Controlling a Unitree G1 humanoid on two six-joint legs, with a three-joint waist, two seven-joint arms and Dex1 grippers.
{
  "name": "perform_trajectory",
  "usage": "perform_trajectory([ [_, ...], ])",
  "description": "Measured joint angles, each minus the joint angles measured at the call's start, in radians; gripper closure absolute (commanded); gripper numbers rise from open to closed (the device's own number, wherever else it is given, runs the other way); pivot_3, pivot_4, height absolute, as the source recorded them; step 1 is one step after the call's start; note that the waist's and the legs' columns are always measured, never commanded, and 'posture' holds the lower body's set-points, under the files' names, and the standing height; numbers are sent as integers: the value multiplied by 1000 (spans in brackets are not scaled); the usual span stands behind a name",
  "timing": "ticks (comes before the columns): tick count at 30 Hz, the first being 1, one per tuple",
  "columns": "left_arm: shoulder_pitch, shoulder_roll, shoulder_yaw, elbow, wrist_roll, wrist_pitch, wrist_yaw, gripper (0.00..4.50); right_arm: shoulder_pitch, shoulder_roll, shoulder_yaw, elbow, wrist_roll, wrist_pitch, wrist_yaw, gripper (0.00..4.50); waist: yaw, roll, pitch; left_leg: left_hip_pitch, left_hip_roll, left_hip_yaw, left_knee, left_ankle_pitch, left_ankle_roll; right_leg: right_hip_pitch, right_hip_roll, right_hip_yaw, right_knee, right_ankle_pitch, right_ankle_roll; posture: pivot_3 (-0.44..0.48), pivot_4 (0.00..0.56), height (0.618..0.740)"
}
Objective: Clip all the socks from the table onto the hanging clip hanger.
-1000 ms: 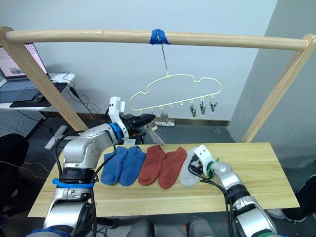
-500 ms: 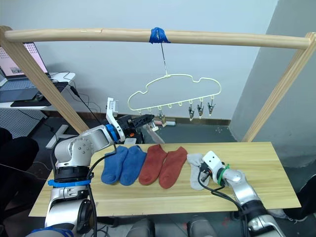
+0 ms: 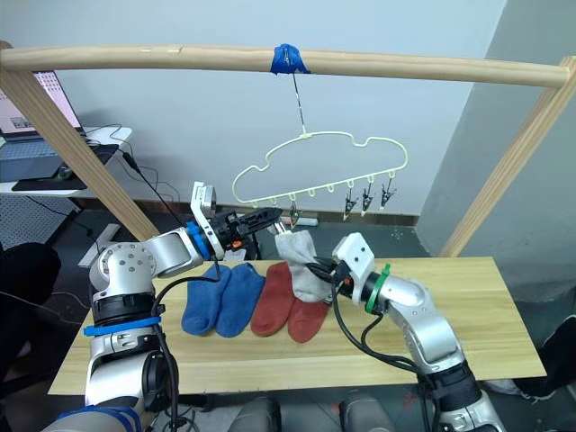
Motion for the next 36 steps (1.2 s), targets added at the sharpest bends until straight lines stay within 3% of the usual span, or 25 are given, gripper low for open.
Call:
perform_trajectory([
  [16, 13, 3, -24, -22, -15, -5, -3, 4500, -34, 8, 19, 43, -22, -14, -21, 4464, 2, 0, 1, -2, 0, 0, -3, 0, 0, 0, -1, 0, -7, 0, 0, 22, 144, 740],
  [25, 45, 38, -117, -59, 44, -139, -76, 4500, -41, 6, 17, 44, -20, -15, -22, 4464, 3, 1, 1, -3, 0, 0, -3, 0, 0, 0, -1, 0, -7, 0, 0, 22, 135, 740],
  [26, 49, 38, -122, -59, 47, -153, -81, 3831, -42, 6, 17, 44, -20, -15, -22, 4500, 3, 1, 1, -3, 0, 0, -3, 0, 0, 0, -1, 0, -7, 0, 0, 22, 135, 740],
  [36, 73, 96, -127, -65, 57, -152, -101, 825, -48, 20, 17, 54, -19, -14, -27, 4500, 6, 1, 1, -7, 0, 0, -3, 0, 0, -4, -1, -1, -7, 0, 0, 28, 121, 740],
])
